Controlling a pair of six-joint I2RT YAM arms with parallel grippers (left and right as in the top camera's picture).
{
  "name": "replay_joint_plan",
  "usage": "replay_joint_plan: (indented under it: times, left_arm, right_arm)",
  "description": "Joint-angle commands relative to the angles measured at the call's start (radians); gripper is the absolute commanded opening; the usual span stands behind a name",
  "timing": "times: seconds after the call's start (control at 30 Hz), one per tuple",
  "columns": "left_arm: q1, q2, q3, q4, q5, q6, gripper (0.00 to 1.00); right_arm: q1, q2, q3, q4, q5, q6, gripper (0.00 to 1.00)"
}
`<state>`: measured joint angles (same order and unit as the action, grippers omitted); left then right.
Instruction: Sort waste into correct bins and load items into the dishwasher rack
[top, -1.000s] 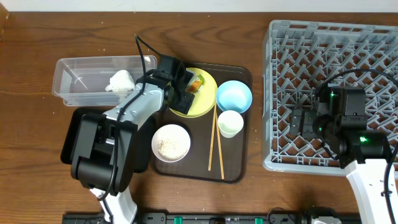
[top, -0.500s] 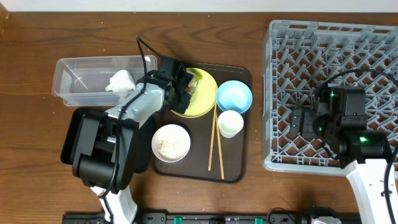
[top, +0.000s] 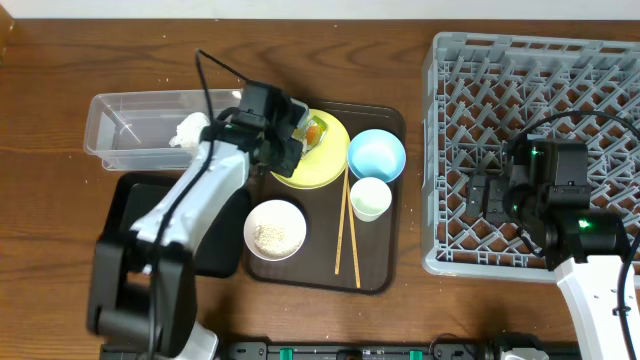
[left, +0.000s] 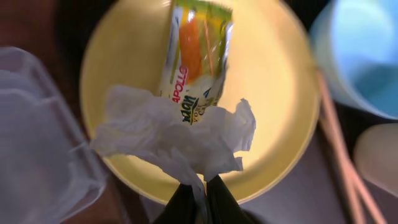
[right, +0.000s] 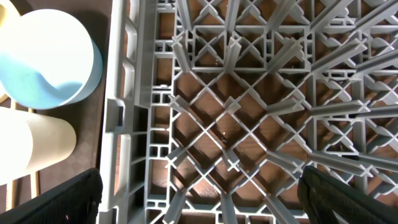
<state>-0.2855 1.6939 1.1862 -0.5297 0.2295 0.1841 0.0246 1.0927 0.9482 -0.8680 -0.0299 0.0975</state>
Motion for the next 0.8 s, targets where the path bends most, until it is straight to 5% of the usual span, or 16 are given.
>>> replay_joint_plan:
  times: [0.0, 0.23, 0.67, 0.77]
  left_arm:
    - [-0.001, -0.058, 0.009, -0.018, -0.020, -0.010, 0.09]
    - [0.027, -0.158, 0.009, -0.019, -0.140, -0.010, 0.10]
    - [0.258, -0.196, 0.009, 0.026, -0.140, -0.018, 0.11]
    - [0.259, -0.196, 0.009, 0.035, -0.072, -0.017, 0.36]
  right_arm:
    - [0.009, -0.011, 0.020, -0.001, -0.004, -0.005, 0.99]
    - [0.009, -0.011, 0.020, -0.001, -0.004, -0.005, 0.99]
    - [0.009, -0.011, 0.020, 0.000, -0.004, -0.006, 0.99]
    - [0.009, -0.011, 0.020, 0.000, -0.004, -0.006, 0.99]
